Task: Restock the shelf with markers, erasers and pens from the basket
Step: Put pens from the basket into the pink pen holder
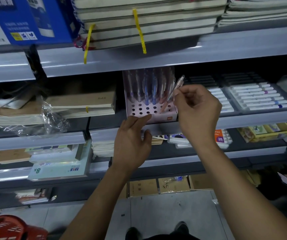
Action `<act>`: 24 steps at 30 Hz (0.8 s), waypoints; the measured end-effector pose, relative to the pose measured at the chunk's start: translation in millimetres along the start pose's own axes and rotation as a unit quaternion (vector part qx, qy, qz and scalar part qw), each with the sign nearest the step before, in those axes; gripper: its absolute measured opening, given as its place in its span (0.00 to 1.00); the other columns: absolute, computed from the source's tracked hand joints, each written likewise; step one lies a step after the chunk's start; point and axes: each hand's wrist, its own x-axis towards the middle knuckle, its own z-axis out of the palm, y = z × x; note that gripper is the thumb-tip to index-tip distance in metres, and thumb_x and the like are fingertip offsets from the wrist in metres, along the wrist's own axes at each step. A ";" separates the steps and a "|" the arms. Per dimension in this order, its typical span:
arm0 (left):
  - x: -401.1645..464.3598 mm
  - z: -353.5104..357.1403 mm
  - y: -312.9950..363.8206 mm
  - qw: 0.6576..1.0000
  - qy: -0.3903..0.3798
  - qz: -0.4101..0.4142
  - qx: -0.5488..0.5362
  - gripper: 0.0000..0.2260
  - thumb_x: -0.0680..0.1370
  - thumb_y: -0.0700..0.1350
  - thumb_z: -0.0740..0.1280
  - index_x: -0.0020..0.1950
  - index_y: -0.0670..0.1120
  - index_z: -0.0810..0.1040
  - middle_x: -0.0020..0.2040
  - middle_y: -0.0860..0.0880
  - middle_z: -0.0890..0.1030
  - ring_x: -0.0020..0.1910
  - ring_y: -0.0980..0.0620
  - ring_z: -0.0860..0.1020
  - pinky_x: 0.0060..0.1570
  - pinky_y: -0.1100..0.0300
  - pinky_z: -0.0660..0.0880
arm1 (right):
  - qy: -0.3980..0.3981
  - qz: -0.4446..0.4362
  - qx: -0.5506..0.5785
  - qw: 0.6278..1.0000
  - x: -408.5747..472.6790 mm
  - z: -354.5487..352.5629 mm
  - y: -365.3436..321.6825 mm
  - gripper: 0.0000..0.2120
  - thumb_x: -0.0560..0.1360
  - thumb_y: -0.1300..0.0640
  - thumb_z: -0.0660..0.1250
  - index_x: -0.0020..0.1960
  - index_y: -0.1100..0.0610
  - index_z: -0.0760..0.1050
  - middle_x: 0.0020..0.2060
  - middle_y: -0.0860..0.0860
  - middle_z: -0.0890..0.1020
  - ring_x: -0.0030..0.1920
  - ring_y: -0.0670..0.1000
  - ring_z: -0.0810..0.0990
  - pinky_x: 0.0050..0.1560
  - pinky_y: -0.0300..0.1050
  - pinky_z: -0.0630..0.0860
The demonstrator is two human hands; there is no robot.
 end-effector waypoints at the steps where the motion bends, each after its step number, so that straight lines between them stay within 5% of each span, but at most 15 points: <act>1: -0.1 -0.3 0.0 1.000 -0.001 -0.001 0.002 0.21 0.78 0.44 0.65 0.71 0.51 0.80 0.58 0.49 0.80 0.53 0.47 0.78 0.53 0.47 0.79 | 0.005 -0.003 -0.006 1.000 3.3 1.1 0.8 0.01 0.76 0.56 0.74 0.48 0.52 0.84 0.37 0.44 0.84 0.38 0.46 0.83 0.43 0.39 0.79; 9: -0.5 -2.2 0.7 1.000 -0.008 0.003 0.015 0.21 0.79 0.43 0.67 0.72 0.50 0.79 0.59 0.48 0.80 0.54 0.47 0.77 0.54 0.46 0.79 | 0.031 -0.032 -0.039 0.998 15.7 11.0 7.2 0.01 0.76 0.54 0.73 0.48 0.49 0.84 0.37 0.41 0.84 0.38 0.45 0.84 0.44 0.43 0.81; 17: -1.2 -1.5 0.6 1.000 -0.011 0.001 0.019 0.22 0.79 0.41 0.69 0.73 0.50 0.78 0.60 0.48 0.80 0.55 0.48 0.77 0.55 0.46 0.79 | -0.037 -0.055 -0.110 0.992 19.5 16.5 4.4 0.06 0.77 0.58 0.73 0.44 0.47 0.82 0.28 0.35 0.79 0.34 0.37 0.82 0.38 0.26 0.73; 24: -0.2 0.6 1.2 1.000 0.000 0.002 0.022 0.22 0.79 0.41 0.69 0.73 0.50 0.79 0.59 0.48 0.80 0.54 0.48 0.78 0.53 0.46 0.79 | -0.106 -0.072 -0.195 0.972 31.3 18.0 2.8 0.04 0.77 0.58 0.72 0.45 0.54 0.86 0.33 0.45 0.85 0.32 0.43 0.82 0.40 0.40 0.80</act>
